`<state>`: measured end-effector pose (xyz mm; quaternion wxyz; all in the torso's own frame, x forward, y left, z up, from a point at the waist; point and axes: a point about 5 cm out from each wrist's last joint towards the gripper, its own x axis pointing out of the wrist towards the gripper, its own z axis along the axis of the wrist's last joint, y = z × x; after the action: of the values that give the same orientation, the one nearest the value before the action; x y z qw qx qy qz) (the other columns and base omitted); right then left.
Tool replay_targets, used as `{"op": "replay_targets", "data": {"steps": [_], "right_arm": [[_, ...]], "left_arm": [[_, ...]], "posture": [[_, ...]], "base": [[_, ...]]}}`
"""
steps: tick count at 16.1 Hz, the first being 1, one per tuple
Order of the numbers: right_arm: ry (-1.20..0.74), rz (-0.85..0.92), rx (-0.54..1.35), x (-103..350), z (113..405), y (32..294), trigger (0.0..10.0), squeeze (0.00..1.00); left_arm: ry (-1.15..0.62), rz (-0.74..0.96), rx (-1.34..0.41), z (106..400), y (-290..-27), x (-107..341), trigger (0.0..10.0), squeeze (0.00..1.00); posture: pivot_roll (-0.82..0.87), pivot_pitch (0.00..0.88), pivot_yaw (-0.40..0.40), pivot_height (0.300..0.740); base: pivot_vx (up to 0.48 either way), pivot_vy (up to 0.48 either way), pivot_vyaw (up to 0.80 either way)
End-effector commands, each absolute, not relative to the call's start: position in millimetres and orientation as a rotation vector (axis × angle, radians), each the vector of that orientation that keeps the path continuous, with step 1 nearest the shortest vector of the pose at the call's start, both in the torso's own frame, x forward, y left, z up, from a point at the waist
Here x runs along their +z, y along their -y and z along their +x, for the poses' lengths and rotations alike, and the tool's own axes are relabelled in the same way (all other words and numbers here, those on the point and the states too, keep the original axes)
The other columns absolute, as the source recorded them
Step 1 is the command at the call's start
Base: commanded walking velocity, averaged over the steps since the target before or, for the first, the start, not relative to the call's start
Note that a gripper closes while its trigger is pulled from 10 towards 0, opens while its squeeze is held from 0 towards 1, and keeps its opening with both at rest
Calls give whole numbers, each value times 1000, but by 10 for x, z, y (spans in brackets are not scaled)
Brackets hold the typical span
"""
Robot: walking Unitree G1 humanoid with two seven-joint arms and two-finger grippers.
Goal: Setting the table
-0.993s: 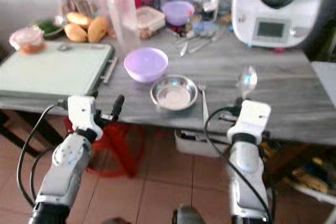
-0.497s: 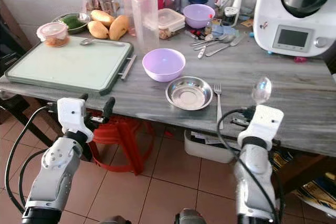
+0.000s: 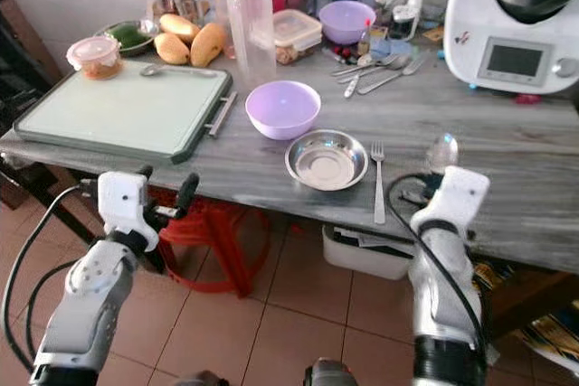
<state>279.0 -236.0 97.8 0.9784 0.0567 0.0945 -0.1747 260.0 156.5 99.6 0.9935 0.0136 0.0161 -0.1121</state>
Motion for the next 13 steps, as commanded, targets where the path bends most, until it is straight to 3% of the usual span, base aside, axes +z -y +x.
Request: {"op": "replay_targets", "data": {"steps": [1, 6, 13], "right_arm": [[-219, 141, -333, 950, 2825, 2346, 10000, 0], [-254, 207, -265, 913, 2928, 2229, 10000, 0], [-271, 220, -322, 877, 2906, 2332, 10000, 0]], "left_arm": [[-27, 45, -235, 2591, -1597, 1042, 10000, 0], [-46, 73, -255, 2545, -1652, 1079, 10000, 0], [-61, 80, -266, 2551, -1652, 1098, 10000, 0]], "posture": [[14, 36, 76, 740], [46, 55, 98, 740], [46, 54, 107, 740]], "base": [[0, 0, 0], [0, 0, 0], [0, 0, 0]]}}
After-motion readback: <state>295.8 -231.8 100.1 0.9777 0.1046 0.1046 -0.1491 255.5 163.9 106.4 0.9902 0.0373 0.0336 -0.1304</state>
